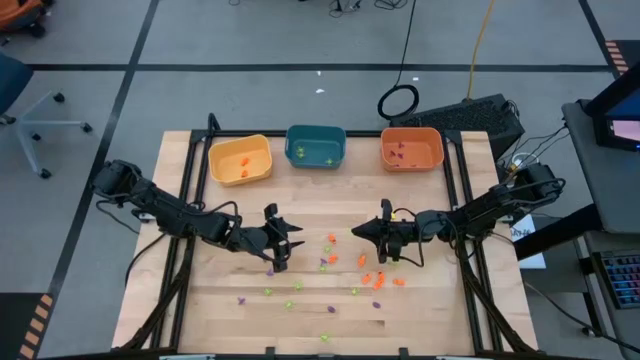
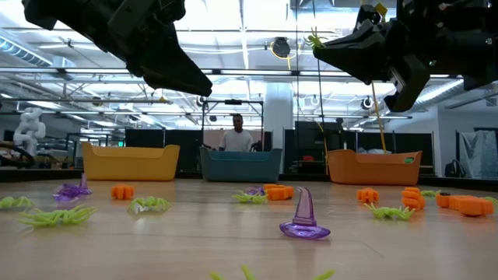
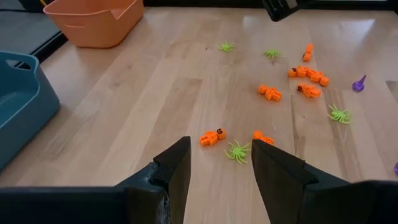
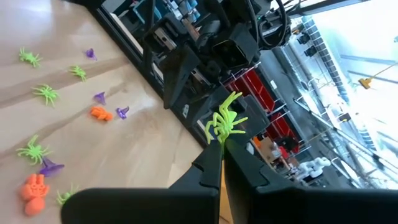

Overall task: Sort Halloween decoration
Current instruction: Put the green spider toy into the blue bin

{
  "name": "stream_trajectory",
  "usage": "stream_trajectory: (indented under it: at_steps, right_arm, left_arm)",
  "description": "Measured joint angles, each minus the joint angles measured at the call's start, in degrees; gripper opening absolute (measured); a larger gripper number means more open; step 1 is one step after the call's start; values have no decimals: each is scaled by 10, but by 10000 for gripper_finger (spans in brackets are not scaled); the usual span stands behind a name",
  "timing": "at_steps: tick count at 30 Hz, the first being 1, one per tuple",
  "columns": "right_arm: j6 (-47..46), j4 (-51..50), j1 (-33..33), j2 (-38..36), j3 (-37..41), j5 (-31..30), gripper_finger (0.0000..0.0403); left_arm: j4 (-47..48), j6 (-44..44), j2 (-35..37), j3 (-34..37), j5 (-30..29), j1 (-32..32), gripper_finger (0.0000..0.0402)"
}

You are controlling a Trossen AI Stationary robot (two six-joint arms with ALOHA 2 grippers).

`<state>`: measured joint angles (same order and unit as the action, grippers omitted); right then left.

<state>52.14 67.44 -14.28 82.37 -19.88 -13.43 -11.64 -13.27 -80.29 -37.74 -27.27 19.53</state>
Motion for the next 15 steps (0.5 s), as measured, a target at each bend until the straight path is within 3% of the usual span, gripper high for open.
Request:
stream_trajectory:
  at_steps: [15]
  right_arm:
    - [-105, 0, 0, 0, 0, 0, 0]
  left_arm:
    - [1, 1, 0, 0, 0, 0, 168]
